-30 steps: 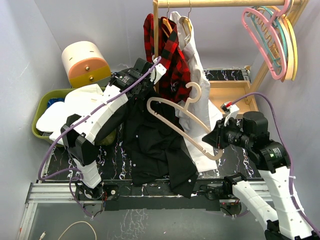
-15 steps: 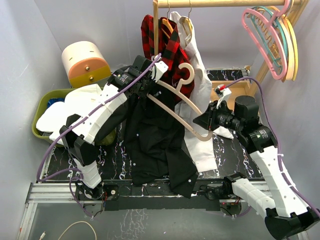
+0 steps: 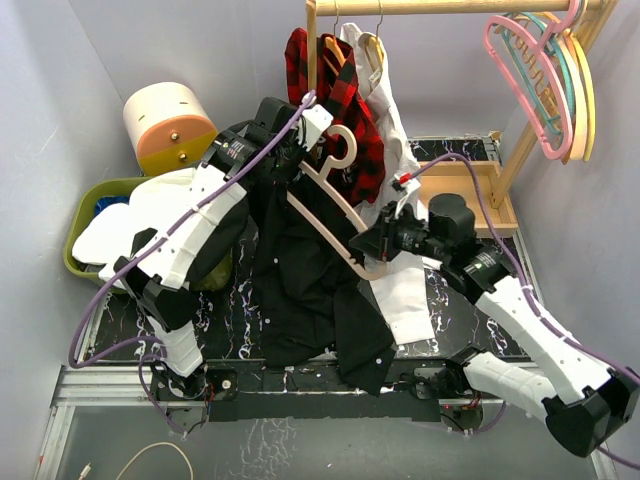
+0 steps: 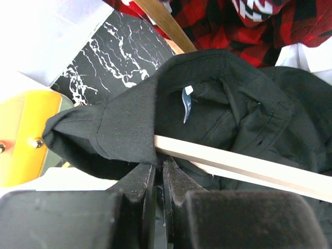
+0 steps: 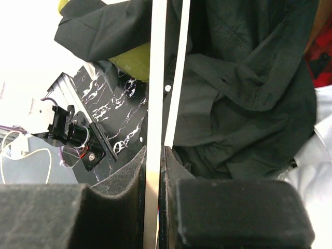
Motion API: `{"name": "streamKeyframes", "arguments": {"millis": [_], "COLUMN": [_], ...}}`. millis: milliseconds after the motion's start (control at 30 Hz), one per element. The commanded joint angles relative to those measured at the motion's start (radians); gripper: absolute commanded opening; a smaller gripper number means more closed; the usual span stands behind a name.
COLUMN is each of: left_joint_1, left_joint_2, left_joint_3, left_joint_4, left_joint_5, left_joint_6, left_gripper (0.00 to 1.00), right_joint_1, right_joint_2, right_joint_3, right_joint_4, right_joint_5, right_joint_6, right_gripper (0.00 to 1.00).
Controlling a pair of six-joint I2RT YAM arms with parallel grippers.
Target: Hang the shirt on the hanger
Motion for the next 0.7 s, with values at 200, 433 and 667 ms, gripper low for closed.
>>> {"name": "streamKeyframes", "arguments": {"millis": [200,433,667], "left_joint_1": [-0.041,-0.068,-0.069], "left_joint_2": [-0.107,-0.138,-0.186], "left_joint_3": [-0.005,0.059,0.044], "left_joint_4": [-0.041,-0.159,-0.192], "left_joint_5": [0.059,0.244,0.313], "left_joint_6": [0.045,0.053,0.064], "left_gripper": [0.04,0.04,0.05], "right_joint_1": [0.096,0.095,0.095], "right_joint_2": [0.155,0.247,0.306], "right_joint_3": [0.013,0.080,0.115], "right_joint_4": [0.337,0.391,0.447], "right_joint_5": [0.038,0.063,0.077], "right_joint_6": [0.027,0.021,0.060], "right_gripper": [0.08,0.08,0.08]}}
